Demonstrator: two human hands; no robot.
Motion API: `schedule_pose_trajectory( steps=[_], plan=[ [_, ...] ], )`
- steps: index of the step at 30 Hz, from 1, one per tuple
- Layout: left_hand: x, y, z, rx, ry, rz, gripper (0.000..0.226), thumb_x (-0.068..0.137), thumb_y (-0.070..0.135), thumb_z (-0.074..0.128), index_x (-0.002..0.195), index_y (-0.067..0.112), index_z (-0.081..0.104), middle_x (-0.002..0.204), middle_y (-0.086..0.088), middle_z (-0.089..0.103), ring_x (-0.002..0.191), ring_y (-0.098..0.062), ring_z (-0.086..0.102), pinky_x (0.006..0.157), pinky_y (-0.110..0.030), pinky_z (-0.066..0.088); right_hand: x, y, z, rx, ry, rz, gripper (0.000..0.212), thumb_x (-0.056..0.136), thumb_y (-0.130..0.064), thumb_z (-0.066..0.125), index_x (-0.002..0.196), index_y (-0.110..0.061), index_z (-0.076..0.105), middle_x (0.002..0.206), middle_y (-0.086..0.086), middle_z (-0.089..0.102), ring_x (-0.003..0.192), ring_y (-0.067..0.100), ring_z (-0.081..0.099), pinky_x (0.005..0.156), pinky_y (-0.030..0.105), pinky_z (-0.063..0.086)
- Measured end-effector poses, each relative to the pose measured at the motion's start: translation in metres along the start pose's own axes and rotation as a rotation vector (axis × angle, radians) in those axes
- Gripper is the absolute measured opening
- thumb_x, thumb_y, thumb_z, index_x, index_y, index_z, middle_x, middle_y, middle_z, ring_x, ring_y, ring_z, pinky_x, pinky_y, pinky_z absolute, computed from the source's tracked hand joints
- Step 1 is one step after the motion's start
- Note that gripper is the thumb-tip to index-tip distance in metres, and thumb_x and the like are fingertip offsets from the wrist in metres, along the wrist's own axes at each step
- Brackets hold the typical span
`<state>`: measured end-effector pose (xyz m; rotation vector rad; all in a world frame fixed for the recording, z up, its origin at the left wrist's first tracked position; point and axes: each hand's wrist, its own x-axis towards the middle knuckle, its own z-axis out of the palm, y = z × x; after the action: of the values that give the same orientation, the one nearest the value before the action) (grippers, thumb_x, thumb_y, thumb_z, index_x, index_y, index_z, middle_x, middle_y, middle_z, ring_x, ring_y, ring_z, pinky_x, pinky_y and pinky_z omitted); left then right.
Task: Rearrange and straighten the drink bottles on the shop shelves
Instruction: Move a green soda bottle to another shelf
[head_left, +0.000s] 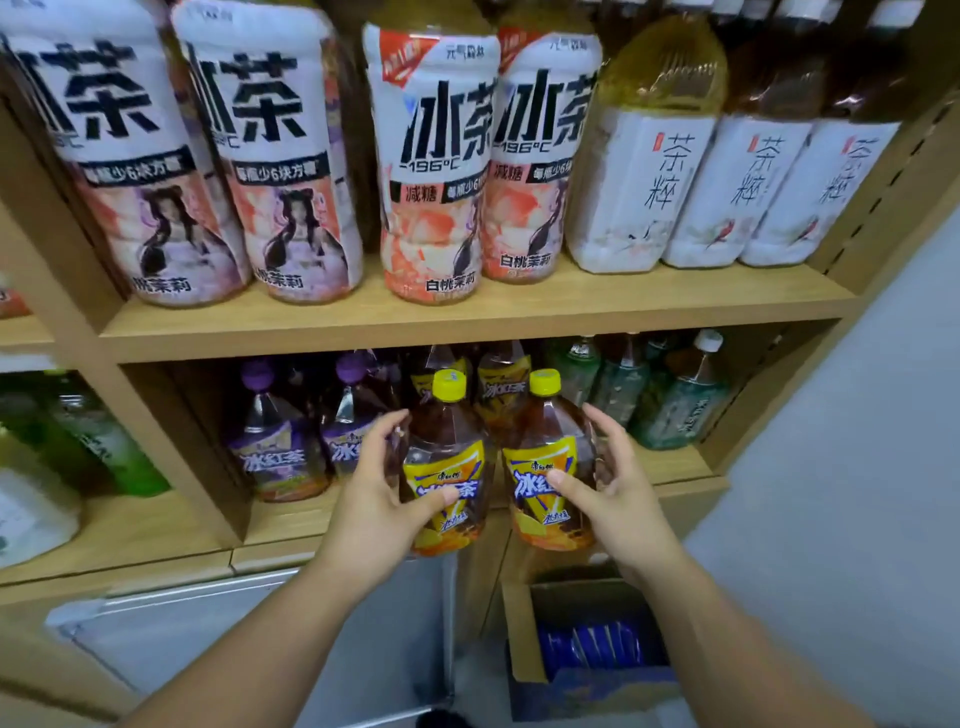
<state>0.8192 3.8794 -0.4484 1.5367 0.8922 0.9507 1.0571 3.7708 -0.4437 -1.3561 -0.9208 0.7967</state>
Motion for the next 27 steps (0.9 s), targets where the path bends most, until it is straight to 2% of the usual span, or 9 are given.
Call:
schedule_pose_trajectory(
  steps=[8, 10, 13, 15, 18, 21, 23, 25, 27],
  plan=[
    [0.022, -0.053, 0.009, 0.1, 0.068, 0.14, 0.089, 0.075, 0.014, 0.091, 0.135, 0.056, 0.041, 0.134, 0.027, 0.059, 0.123, 0.006, 0.058, 0.105, -0.042, 0.053, 0.041, 0.055, 0.01, 0.097, 0.047, -0.12, 0.077, 0.076, -0.017, 0.084, 0.138, -0.048, 0.05, 0.128, -0.019, 0.069, 0.12, 0.008, 0.066, 0.087, 0.028, 0.06],
    [0.024, -0.062, 0.012, 0.113, 0.083, 0.169, 0.088, 0.076, 0.015, 0.091, 0.135, 0.057, 0.04, 0.133, 0.026, 0.06, 0.115, 0.005, 0.062, 0.102, -0.04, 0.053, 0.045, 0.065, 0.014, 0.098, 0.04, -0.151, 0.076, 0.078, -0.018, 0.083, 0.137, -0.052, 0.049, 0.127, -0.023, 0.069, 0.121, 0.006, 0.066, 0.09, 0.029, 0.059],
    [0.028, -0.076, 0.016, 0.14, 0.114, 0.224, 0.089, 0.078, 0.019, 0.089, 0.131, 0.067, 0.036, 0.123, 0.04, 0.061, 0.083, 0.008, 0.065, 0.084, -0.022, 0.052, 0.052, 0.076, 0.013, 0.08, 0.023, -0.184, 0.073, 0.085, -0.02, 0.081, 0.132, -0.065, 0.047, 0.125, -0.028, 0.067, 0.119, 0.002, 0.065, 0.088, 0.031, 0.061],
    [0.028, -0.082, 0.021, 0.187, 0.148, 0.255, 0.094, 0.077, 0.022, 0.089, 0.136, 0.069, 0.032, 0.124, 0.044, 0.058, 0.092, 0.014, 0.064, 0.086, -0.01, 0.048, 0.054, 0.082, 0.008, 0.062, 0.009, -0.195, 0.073, 0.087, -0.024, 0.08, 0.132, -0.069, 0.044, 0.129, -0.026, 0.065, 0.12, 0.002, 0.064, 0.085, 0.028, 0.06],
    [0.026, -0.092, 0.025, 0.309, 0.266, 0.295, 0.103, 0.075, 0.031, 0.091, 0.154, 0.052, 0.029, 0.138, 0.027, 0.052, 0.129, 0.01, 0.047, 0.108, -0.014, 0.034, 0.052, 0.09, 0.006, -0.066, 0.019, -0.216, 0.077, 0.091, -0.026, 0.077, 0.139, -0.069, 0.035, 0.145, -0.014, 0.052, 0.126, 0.003, 0.058, 0.098, 0.031, 0.055],
    [0.017, -0.097, 0.029, 0.408, 0.362, 0.324, 0.105, 0.074, 0.034, 0.09, 0.158, 0.044, 0.028, 0.13, 0.014, 0.045, 0.119, 0.024, 0.037, 0.102, 0.002, 0.021, 0.046, 0.099, 0.007, -0.234, 0.111, -0.24, 0.076, 0.093, -0.036, 0.073, 0.148, -0.062, 0.027, 0.141, -0.008, 0.045, 0.122, -0.013, 0.048, 0.102, 0.021, 0.045],
    [0.011, -0.102, 0.032, 0.451, 0.401, 0.334, 0.103, 0.073, 0.032, 0.091, 0.158, 0.037, 0.032, 0.128, 0.01, 0.046, 0.112, 0.019, 0.04, 0.097, 0.008, 0.019, 0.045, 0.102, 0.006, -0.267, 0.125, -0.237, 0.077, 0.093, -0.038, 0.073, 0.15, -0.06, 0.026, 0.136, -0.01, 0.046, 0.115, -0.023, 0.048, 0.101, 0.024, 0.047],
    [0.007, -0.106, 0.035, 0.46, 0.445, 0.318, 0.098, 0.071, 0.03, 0.093, 0.154, 0.03, 0.04, 0.129, 0.004, 0.053, 0.113, 0.005, 0.045, 0.096, 0.008, 0.021, 0.045, 0.104, 0.004, -0.296, 0.123, -0.228, 0.079, 0.093, -0.036, 0.073, 0.153, -0.056, 0.026, 0.142, -0.008, 0.049, 0.12, -0.015, 0.051, 0.104, 0.034, 0.051],
    [0.008, -0.107, 0.038, 0.469, 0.494, 0.309, 0.089, 0.07, 0.03, 0.093, 0.147, 0.02, 0.049, 0.129, 0.0, 0.058, 0.109, 0.005, 0.045, 0.094, 0.008, 0.022, 0.046, 0.106, 0.003, -0.312, 0.134, -0.226, 0.078, 0.093, -0.034, 0.074, 0.155, -0.049, 0.03, 0.146, -0.007, 0.053, 0.126, 0.001, 0.055, 0.104, 0.039, 0.054]
  ],
)
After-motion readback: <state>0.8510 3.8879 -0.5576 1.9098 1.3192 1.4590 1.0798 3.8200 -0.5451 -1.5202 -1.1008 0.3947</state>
